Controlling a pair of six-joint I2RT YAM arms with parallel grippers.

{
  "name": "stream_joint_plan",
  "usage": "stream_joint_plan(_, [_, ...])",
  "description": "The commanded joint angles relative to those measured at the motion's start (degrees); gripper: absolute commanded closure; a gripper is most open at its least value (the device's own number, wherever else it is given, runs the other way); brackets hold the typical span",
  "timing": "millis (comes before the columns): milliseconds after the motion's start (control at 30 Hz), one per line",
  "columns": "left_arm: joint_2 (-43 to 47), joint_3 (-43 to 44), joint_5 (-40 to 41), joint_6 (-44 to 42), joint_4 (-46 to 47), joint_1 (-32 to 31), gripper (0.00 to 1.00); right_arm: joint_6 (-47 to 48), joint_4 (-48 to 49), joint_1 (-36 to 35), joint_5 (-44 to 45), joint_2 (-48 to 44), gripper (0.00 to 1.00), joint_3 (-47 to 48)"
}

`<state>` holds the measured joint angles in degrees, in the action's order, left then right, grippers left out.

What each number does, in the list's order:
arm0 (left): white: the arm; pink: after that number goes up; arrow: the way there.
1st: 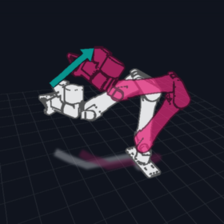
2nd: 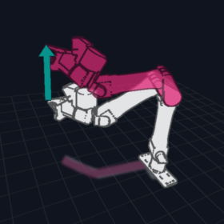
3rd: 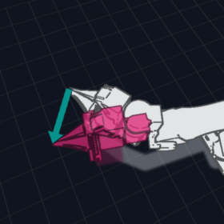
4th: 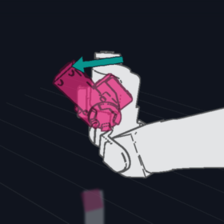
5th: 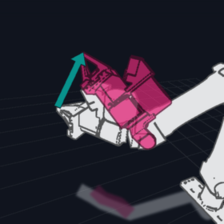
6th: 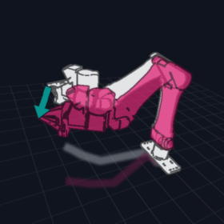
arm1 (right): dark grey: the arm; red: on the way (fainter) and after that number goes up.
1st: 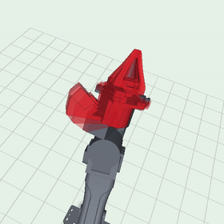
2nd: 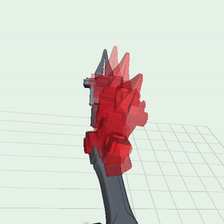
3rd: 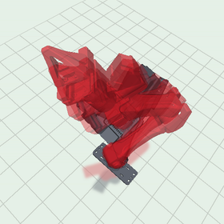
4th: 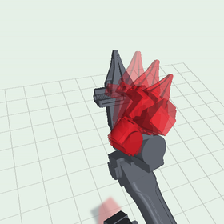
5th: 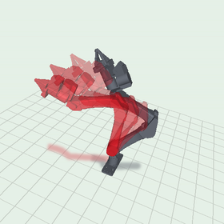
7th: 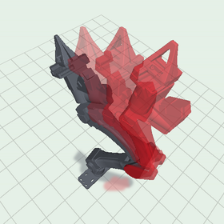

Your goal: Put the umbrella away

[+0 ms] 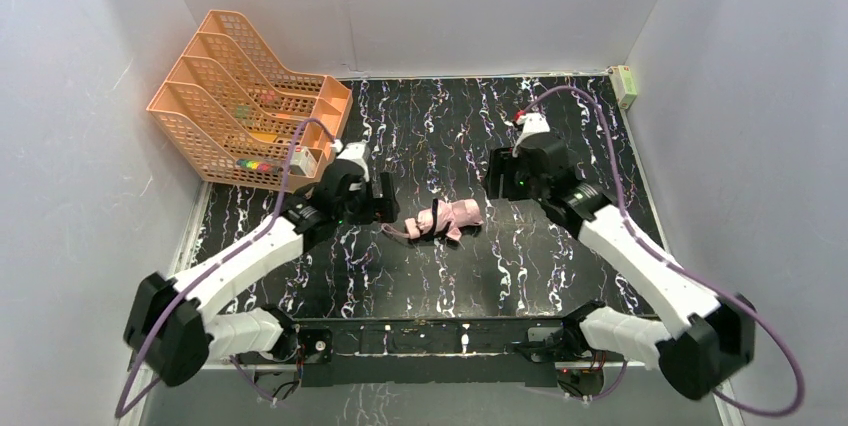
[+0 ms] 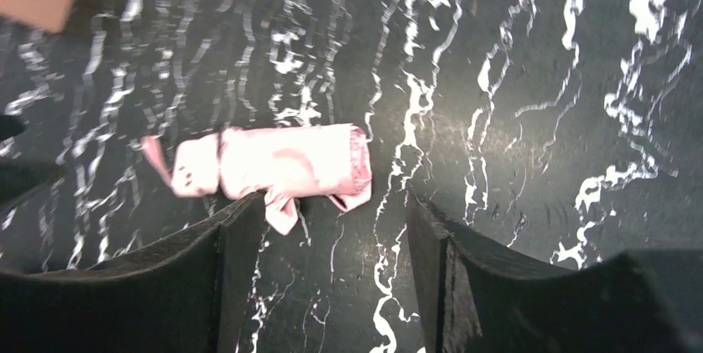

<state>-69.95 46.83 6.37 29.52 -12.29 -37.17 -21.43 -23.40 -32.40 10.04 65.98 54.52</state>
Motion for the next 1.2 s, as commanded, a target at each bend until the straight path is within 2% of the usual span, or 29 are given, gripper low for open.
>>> stream_joint_plan(0, [8.89,-3.60,3.25,8.72,-8.04,0.52,0.02,6.20,0.84,-0.12,-7.25,-10.66,0.27,-1.36])
stream_joint_plan(100, [14.40,-3.62,6.03,12.21,-12.56,0.56,0.02,6.00,-0.27,-0.20,-5.83,-17.30,0.24,-1.97])
stream_joint_plan(200, [17.18,-1.68,5.87,12.08,-15.71,0.65,0.02,4.39,-1.12,-0.16,-1.66,-23.60,0.17,-3.32])
stream_joint_plan(267, [17.85,0.63,5.62,10.76,-17.26,0.66,0.02,3.37,-0.96,-0.20,2.17,-27.59,0.04,-4.73])
stream_joint_plan(300, [17.84,1.83,5.58,9.52,-17.94,0.68,0.02,3.17,-0.87,-0.17,3.46,-29.38,0.02,-5.22])
stream_joint_plan(500, [21.22,5.99,15.99,8.22,-22.45,0.61,0.02,1.99,-1.76,-0.15,9.44,-35.48,0.02,-6.86])
stream_joint_plan(600, [25.81,4.64,19.84,6.93,-22.68,0.67,0.02,4.26,0.55,-0.15,8.22,-36.84,0.02,-8.69])
stream_joint_plan(767, [31.87,1.83,21.50,4.18,-23.88,0.65,0.02,4.75,0.83,-0.20,7.78,-35.36,0.01,-9.57])
stream_joint_plan(967, [33.16,-0.21,23.11,4.85,-26.58,0.61,0.02,4.33,0.79,-0.17,10.49,-34.59,0.01,-10.05])
stream_joint_plan(1167, [35.40,-1.78,21.78,3.82,-25.06,0.68,0.02,3.93,-1.18,-0.16,12.47,-34.62,0.02,-10.56])
